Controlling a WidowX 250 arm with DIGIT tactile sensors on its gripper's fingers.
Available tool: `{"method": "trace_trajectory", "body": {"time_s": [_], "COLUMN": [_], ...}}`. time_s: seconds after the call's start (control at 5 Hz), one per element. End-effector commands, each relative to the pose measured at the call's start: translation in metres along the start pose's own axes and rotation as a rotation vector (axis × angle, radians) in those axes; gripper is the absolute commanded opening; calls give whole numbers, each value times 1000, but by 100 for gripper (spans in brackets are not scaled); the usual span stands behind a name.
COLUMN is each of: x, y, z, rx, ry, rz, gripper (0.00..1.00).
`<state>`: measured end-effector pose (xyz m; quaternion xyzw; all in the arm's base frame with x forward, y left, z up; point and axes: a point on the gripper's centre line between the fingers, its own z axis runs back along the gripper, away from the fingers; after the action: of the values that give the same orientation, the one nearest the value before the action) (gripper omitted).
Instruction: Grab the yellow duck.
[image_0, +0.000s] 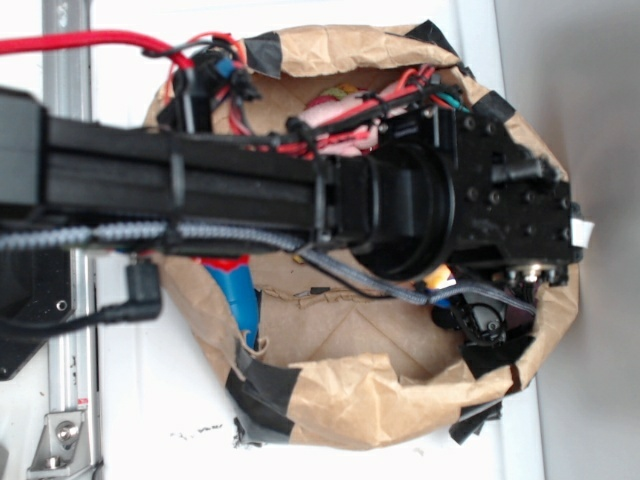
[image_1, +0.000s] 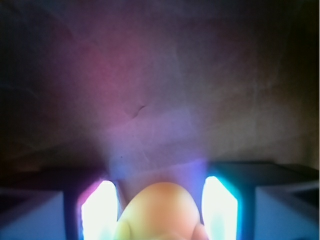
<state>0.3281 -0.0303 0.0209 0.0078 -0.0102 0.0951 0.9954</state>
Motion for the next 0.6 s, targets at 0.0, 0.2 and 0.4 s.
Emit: {"method": "trace_trajectory", "body": {"time_s": [0.0,0.2,0.4], "x": [-35,-42,-46], "y": [31,33,32], "z": [106,126,132], "rx": [19,-24,-11], "ry": [-99,-89,-94], "rz": [-36,-57,-77], "gripper": [0,0,0]}}
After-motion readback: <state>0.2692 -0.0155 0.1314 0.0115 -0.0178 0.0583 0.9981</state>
